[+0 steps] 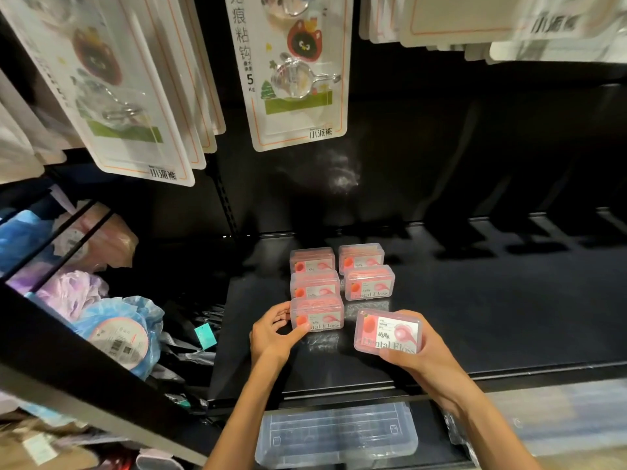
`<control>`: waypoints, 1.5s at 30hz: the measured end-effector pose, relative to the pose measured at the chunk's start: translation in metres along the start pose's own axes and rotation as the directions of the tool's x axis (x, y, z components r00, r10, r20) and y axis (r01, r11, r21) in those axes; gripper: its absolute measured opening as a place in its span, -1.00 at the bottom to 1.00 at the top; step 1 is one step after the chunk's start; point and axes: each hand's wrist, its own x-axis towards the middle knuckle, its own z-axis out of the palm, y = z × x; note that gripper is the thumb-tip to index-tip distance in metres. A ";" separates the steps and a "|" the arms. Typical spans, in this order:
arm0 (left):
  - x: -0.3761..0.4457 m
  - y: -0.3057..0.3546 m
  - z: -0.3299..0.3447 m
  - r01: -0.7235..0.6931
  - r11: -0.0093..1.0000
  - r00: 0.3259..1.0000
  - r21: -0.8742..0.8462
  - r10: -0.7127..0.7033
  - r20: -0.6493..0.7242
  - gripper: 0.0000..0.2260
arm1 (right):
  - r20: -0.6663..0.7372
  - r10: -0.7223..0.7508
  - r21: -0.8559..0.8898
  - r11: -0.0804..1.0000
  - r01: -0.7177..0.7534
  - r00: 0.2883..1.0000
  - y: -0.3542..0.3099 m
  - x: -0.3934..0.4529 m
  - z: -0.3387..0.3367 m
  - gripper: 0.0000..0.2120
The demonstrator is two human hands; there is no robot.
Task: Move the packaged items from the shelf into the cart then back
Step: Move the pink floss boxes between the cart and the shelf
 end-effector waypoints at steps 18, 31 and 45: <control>-0.050 -0.015 0.027 -0.924 0.138 0.361 0.356 0.617 0.699 -0.68 | -0.128 -0.133 -0.321 0.943 0.086 0.983 0.003 0.036 -0.025 -0.57; -0.051 -0.017 0.026 -0.926 0.142 0.361 0.351 0.609 0.706 -0.68 | -0.153 -0.204 -0.457 0.882 0.114 0.967 0.019 0.032 -0.033 -0.42; -0.053 -0.021 0.026 -0.919 0.189 0.384 0.347 0.632 0.673 -0.68 | -0.209 -0.376 -0.543 0.813 0.213 0.903 0.029 0.031 -0.034 -0.55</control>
